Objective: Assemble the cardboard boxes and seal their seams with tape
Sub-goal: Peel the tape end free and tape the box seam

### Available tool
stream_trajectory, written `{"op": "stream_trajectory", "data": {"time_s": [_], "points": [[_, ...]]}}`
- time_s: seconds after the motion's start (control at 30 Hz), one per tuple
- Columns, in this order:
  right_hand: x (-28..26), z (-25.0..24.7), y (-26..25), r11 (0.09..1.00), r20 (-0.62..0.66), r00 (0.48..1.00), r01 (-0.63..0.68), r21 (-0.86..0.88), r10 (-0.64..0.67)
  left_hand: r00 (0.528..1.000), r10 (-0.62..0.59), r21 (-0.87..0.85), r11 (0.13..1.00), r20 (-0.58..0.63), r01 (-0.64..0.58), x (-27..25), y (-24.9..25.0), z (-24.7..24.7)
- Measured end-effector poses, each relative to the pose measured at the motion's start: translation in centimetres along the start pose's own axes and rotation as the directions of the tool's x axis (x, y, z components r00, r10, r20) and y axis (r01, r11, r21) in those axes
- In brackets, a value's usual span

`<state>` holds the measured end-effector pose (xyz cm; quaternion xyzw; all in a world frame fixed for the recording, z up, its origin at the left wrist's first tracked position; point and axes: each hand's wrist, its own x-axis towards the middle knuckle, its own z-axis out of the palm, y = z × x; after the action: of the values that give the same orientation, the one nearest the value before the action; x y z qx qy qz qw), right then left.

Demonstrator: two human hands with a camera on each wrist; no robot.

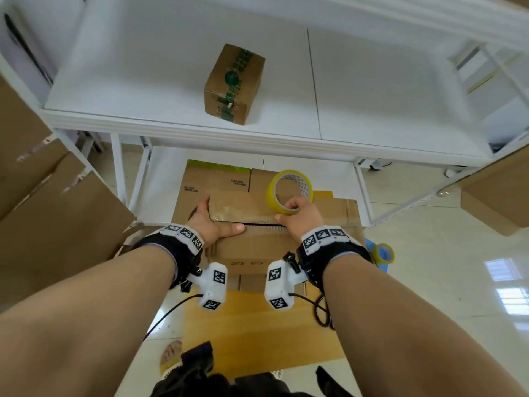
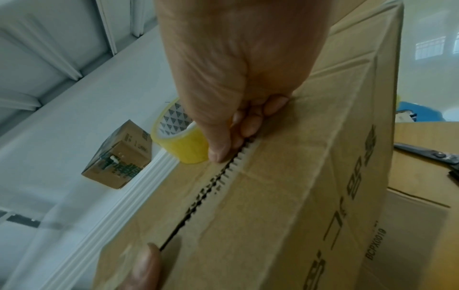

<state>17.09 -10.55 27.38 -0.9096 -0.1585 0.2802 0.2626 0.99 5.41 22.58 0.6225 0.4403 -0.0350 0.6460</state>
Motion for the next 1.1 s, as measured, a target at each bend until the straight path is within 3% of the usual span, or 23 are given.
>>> {"op": "stream_trajectory", "data": {"time_s": [0.23, 0.3, 0.53, 0.6, 0.67, 0.73, 0.83, 0.9, 0.97, 1.1], "points": [[-0.6, -0.4, 0.5, 1.000, 0.007, 1.000, 0.004, 0.024, -0.004, 0.981, -0.038, -0.160, 0.985, 0.192, 0.069, -1.8, -0.1, -0.9], [-1.0, -0.3, 0.7, 1.000, 0.019, 1.000, 0.007, 0.025, -0.008, 0.980, -0.050, -0.153, 0.985, 0.194, 0.081, -1.9, 0.1, -1.0], [-1.7, -0.9, 0.9, 1.000, 0.063, 0.998, 0.016, -0.001, -0.016, 1.000, -0.030, 0.216, 0.976, 0.001, 0.029, -2.7, 1.3, -0.2], [-1.8, -0.9, 1.1, 1.000, 0.071, 0.997, 0.028, -0.002, -0.028, 0.989, 0.068, 0.369, 0.929, -0.132, -0.014, -3.4, 2.1, 0.4], [-1.9, -0.8, 1.3, 0.999, 0.072, 0.997, 0.036, 0.019, -0.037, 0.939, 0.256, 0.492, 0.863, -0.229, -0.115, -4.1, 3.6, 1.1], [-2.0, -0.7, 1.4, 0.998, 0.074, 0.996, 0.047, 0.043, -0.050, 0.911, 0.363, 0.475, 0.848, -0.199, -0.234, -4.4, 5.0, 1.8], [-2.1, -0.4, 1.3, 0.993, 0.097, 0.993, 0.062, 0.096, -0.071, 0.893, 0.430, 0.582, 0.762, -0.130, -0.283, -4.6, 6.3, 2.7], [-2.0, -0.3, 1.4, 0.991, 0.097, 0.992, 0.067, 0.119, -0.078, 0.925, 0.377, 0.466, 0.828, -0.047, -0.313, -4.5, 6.1, 3.3], [-1.9, -0.2, 1.6, 0.988, 0.103, 0.991, 0.070, 0.138, -0.084, 0.963, 0.265, 0.269, 0.925, 0.052, -0.269, -4.3, 5.3, 4.0], [-2.0, 0.0, 2.1, 0.971, 0.101, 0.990, 0.072, 0.228, -0.097, 0.970, 0.214, 0.229, 0.945, 0.115, -0.236, -3.5, 4.4, 4.1]]}}
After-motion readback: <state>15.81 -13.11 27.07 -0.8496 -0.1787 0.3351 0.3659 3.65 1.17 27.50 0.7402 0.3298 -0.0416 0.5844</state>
